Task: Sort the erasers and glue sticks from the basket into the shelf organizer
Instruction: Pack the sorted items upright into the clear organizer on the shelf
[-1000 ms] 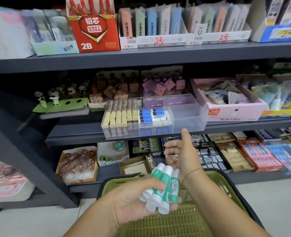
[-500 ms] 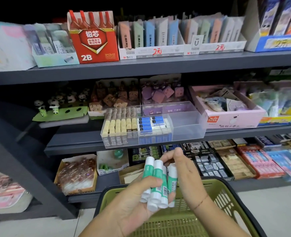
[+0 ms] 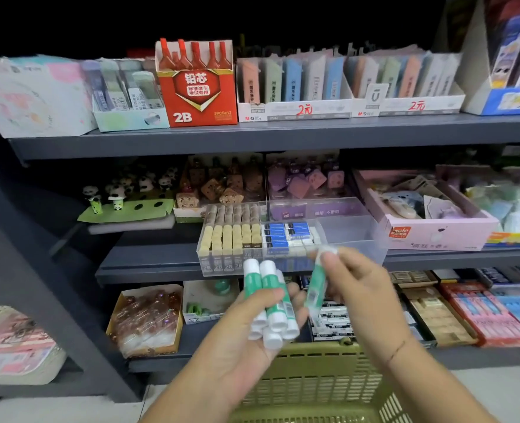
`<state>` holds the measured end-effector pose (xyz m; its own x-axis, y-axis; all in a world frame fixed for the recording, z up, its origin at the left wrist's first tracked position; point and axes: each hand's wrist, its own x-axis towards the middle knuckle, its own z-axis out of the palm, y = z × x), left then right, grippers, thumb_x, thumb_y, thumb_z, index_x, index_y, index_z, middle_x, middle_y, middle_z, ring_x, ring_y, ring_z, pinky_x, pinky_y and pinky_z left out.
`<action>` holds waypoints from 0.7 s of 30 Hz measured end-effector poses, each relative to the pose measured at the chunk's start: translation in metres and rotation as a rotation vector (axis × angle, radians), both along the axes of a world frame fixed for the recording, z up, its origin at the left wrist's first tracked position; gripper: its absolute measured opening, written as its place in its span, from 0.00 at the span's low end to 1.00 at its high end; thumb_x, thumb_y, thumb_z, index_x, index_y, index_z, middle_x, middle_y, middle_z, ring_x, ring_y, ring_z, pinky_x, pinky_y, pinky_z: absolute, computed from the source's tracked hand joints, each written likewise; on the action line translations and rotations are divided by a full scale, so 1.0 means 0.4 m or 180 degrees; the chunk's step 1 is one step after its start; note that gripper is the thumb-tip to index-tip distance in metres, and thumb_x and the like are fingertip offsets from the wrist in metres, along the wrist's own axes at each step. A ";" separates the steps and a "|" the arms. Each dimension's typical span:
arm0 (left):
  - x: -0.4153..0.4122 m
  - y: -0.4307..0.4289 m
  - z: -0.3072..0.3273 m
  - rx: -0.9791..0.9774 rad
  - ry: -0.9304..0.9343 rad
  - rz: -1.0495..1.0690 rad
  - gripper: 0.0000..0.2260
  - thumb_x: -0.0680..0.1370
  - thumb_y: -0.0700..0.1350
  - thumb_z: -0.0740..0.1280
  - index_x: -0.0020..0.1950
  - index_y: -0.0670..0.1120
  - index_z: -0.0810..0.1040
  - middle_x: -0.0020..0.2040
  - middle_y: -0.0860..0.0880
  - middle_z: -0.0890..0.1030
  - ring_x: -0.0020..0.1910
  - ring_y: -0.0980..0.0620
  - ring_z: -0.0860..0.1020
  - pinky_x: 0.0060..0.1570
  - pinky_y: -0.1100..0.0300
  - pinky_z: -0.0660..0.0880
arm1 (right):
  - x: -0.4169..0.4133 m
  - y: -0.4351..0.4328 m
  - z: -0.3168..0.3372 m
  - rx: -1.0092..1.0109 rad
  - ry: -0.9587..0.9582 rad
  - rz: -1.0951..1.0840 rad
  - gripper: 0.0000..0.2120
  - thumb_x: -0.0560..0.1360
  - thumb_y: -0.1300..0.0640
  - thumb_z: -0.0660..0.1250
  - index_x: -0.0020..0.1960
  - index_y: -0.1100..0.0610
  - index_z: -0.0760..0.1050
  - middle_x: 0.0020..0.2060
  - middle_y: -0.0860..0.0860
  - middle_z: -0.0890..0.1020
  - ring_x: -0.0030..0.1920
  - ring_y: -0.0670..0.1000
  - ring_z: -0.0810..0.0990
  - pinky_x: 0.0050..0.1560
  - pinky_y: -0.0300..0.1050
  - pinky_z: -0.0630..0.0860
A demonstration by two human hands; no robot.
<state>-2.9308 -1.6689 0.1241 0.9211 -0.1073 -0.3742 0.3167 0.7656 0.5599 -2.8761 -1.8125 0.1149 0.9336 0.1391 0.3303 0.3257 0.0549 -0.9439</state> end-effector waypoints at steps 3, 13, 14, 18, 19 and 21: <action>0.035 0.046 0.015 -0.0004 0.0061 0.0235 0.21 0.64 0.34 0.69 0.57 0.34 0.75 0.49 0.36 0.83 0.41 0.44 0.83 0.43 0.51 0.81 | 0.113 0.018 0.098 0.0018 -0.0227 -0.0193 0.10 0.73 0.53 0.68 0.46 0.59 0.81 0.29 0.48 0.77 0.29 0.44 0.72 0.30 0.35 0.72; 0.104 0.141 0.067 -0.0311 0.0027 0.0693 0.24 0.64 0.34 0.70 0.59 0.37 0.74 0.50 0.37 0.81 0.46 0.43 0.82 0.44 0.47 0.81 | 0.510 0.164 0.084 -0.3284 -0.0547 -0.0844 0.13 0.76 0.51 0.66 0.60 0.49 0.79 0.51 0.55 0.83 0.54 0.56 0.80 0.53 0.43 0.73; 0.108 0.144 0.068 -0.0369 0.0035 0.0703 0.24 0.64 0.34 0.70 0.59 0.37 0.74 0.50 0.36 0.80 0.46 0.43 0.82 0.44 0.47 0.81 | 0.514 0.174 0.073 -0.3279 -0.0454 -0.0759 0.12 0.76 0.51 0.67 0.58 0.50 0.79 0.51 0.54 0.83 0.54 0.56 0.80 0.53 0.42 0.72; 0.124 0.149 0.071 -0.0447 0.0009 0.0681 0.21 0.64 0.35 0.70 0.57 0.37 0.75 0.46 0.38 0.80 0.48 0.44 0.81 0.41 0.51 0.82 | 0.534 0.202 0.026 -0.3298 -0.0410 -0.0693 0.06 0.74 0.55 0.67 0.48 0.53 0.81 0.45 0.54 0.84 0.50 0.56 0.81 0.47 0.42 0.72; 0.128 0.149 0.070 -0.0483 0.0005 0.0695 0.21 0.64 0.35 0.70 0.57 0.38 0.75 0.46 0.39 0.80 0.48 0.44 0.81 0.40 0.51 0.82 | 0.538 0.207 0.018 -0.3319 -0.0415 -0.0690 0.05 0.74 0.56 0.67 0.47 0.53 0.81 0.45 0.53 0.84 0.49 0.55 0.81 0.46 0.41 0.71; 0.136 0.146 0.066 -0.0538 0.0036 0.0738 0.20 0.66 0.35 0.71 0.58 0.38 0.75 0.44 0.39 0.81 0.49 0.44 0.80 0.39 0.51 0.82 | 0.543 0.215 0.008 -0.3241 -0.0390 -0.0639 0.06 0.74 0.56 0.68 0.49 0.52 0.82 0.45 0.53 0.84 0.50 0.54 0.81 0.45 0.39 0.70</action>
<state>-2.8763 -1.6103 0.1504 0.9242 0.0441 -0.3793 0.1277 0.9005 0.4157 -2.6587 -1.7265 0.1181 0.9383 0.2508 0.2380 0.3375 -0.8137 -0.4733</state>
